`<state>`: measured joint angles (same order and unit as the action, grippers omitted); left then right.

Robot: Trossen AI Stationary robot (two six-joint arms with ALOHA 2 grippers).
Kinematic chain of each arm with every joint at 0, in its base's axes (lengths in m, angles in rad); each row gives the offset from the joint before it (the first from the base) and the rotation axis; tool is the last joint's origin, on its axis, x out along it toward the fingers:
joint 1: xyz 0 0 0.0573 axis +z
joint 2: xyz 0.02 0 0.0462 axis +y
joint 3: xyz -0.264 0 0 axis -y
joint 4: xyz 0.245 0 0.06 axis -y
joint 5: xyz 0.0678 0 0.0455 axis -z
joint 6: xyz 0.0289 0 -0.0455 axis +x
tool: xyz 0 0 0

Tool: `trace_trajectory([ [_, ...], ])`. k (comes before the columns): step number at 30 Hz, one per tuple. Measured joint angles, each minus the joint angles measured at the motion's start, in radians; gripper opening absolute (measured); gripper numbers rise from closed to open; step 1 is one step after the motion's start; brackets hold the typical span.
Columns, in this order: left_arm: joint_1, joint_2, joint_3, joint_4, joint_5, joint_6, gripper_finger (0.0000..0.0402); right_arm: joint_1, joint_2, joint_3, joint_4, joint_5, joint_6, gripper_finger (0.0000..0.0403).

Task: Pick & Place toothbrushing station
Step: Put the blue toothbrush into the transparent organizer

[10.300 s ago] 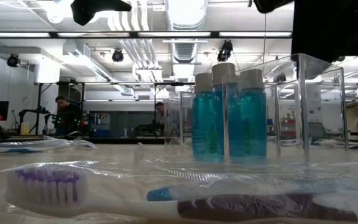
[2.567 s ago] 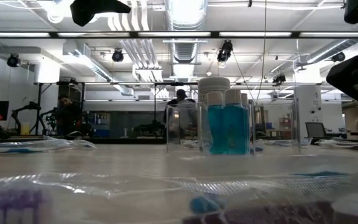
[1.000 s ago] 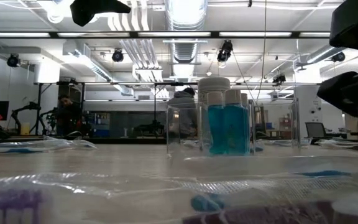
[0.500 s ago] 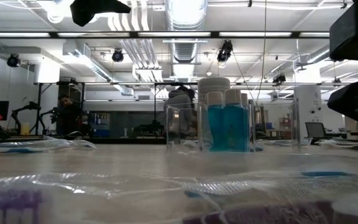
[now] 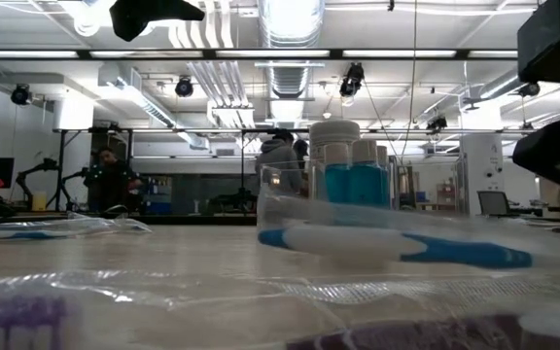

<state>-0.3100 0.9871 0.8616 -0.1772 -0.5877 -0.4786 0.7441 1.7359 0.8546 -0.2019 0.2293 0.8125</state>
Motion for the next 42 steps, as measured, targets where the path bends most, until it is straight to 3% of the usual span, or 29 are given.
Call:
trace_trajectory([
  [8, 0.0, 0.0, 0.0, 0.0, 0.0, 0.0, 0.023, 0.006, -0.086, 0.007, -0.035, 0.004, 0.025, 0.0014],
  [15, 0.0, 0.0, 0.0, -0.006, 0.0, 0.0, 0.023, 0.006, -0.226, 0.007, -0.205, 0.012, 0.167, 0.0014],
  [24, 0.0, 0.0, 0.0, -0.004, 0.0, 0.0, 0.023, 0.006, -0.357, 0.03, -0.386, 0.009, 0.193, 0.0013],
  [30, 0.0, 0.0, 0.0, -0.003, 0.0, 0.0, 0.023, 0.006, -0.338, 0.199, -0.641, 0.03, 0.182, 0.0013],
  [42, 0.0, 0.0, 0.0, -0.004, 0.0, 0.0, 0.023, 0.004, -0.158, 0.634, -1.237, 0.03, 0.217, 0.0013],
])
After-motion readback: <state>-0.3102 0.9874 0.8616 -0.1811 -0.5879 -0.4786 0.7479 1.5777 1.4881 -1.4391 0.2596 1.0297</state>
